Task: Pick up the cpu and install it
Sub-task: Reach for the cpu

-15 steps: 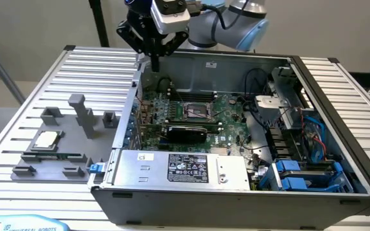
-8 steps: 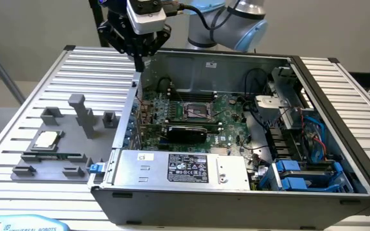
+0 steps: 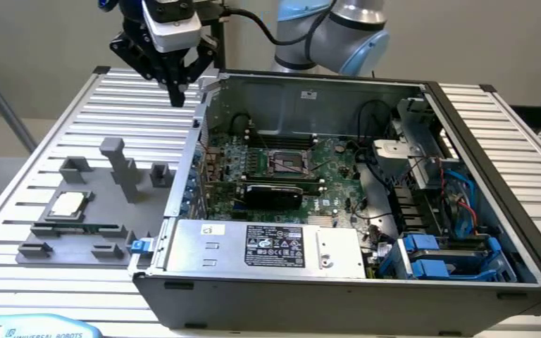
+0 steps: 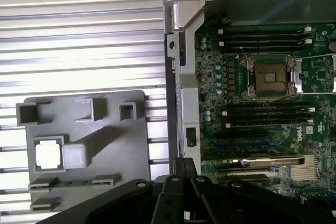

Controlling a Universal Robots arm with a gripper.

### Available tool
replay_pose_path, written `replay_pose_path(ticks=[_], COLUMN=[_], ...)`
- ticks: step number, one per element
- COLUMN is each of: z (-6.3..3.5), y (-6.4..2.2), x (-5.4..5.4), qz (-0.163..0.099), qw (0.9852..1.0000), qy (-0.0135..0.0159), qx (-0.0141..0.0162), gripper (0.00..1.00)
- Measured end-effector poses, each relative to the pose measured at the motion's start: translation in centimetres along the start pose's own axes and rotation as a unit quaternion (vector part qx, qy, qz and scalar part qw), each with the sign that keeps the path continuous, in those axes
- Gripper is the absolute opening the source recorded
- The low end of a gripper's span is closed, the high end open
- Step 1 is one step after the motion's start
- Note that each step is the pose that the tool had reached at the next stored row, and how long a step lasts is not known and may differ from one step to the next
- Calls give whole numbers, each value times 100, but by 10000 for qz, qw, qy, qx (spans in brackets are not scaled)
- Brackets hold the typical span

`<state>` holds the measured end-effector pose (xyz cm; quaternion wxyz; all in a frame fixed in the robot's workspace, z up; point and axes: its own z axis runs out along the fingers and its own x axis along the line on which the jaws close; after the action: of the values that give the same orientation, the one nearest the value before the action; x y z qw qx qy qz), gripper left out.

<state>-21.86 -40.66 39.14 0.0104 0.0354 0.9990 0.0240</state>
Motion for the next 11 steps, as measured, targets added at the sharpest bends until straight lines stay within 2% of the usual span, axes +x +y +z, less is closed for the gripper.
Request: replay_pose_path(ticks=[11], z=[18], y=[-118], x=[495], qz=[0], qw=[10000], qy=[0], qx=[0], gripper=[11])
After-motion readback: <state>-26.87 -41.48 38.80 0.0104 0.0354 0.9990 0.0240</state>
